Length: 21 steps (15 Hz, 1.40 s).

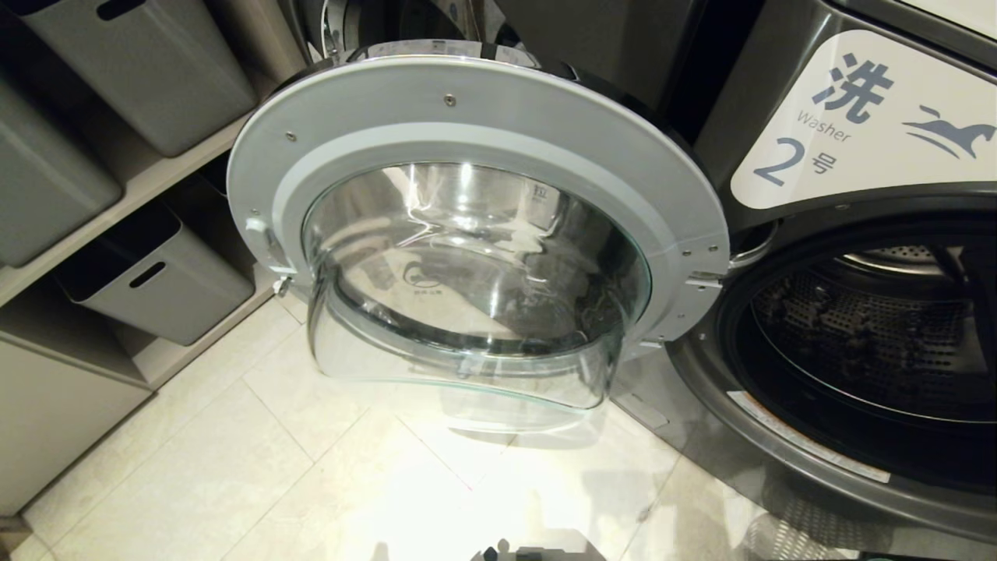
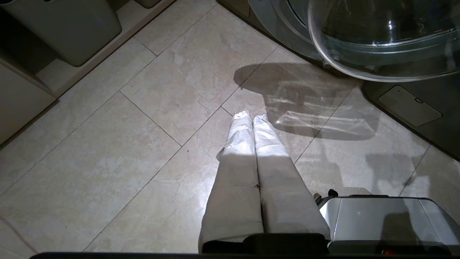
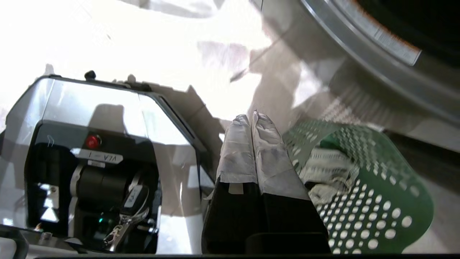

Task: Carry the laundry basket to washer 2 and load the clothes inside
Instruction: Place the clothes into the washing machine

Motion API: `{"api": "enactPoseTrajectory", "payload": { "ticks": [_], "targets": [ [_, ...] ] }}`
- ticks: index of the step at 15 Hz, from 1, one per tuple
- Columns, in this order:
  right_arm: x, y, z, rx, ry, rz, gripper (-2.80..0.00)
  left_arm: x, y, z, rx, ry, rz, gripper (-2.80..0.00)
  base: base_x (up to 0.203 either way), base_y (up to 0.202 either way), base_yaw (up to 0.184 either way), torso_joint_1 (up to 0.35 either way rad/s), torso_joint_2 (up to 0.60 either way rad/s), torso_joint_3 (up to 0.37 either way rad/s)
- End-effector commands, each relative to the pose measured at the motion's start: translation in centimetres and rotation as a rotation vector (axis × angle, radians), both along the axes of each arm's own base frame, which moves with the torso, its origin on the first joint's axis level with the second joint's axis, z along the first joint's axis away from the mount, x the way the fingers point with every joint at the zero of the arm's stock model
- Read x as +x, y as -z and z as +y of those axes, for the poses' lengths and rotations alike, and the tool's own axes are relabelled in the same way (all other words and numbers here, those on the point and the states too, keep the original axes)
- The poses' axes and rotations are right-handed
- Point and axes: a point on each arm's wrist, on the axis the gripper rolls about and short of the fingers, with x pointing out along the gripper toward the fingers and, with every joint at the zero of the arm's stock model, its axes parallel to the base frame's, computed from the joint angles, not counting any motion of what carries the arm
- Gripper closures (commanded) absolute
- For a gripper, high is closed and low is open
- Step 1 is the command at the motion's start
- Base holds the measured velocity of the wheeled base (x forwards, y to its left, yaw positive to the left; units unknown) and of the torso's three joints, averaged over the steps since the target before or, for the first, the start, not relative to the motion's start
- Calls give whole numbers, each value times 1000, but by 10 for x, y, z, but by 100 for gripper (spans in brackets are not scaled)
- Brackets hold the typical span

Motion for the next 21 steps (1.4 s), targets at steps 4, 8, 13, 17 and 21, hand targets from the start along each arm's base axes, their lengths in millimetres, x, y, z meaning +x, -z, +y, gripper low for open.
{"api": "enactPoseTrajectory", "payload": {
  "ticks": [4,8,13,17,21],
  "targets": [
    [-50,6,6,-23,-9,-121,0,0,0,0,-1,0,2,0,0,0,0,0,0,0],
    [-53,4,6,-12,1,-177,0,0,0,0,-1,0,2,0,0,0,0,0,0,0],
    [-53,4,6,-12,1,-179,0,0,0,0,-1,0,2,0,0,0,0,0,0,0],
    [-53,4,6,-12,1,-180,0,0,0,0,1,0,0,0,0,0,0,0,0,0],
    [-54,3,6,-55,-108,-189,0,0,0,0,-1,0,-1,0,0,0,0,0,0,0]
  ]
}}
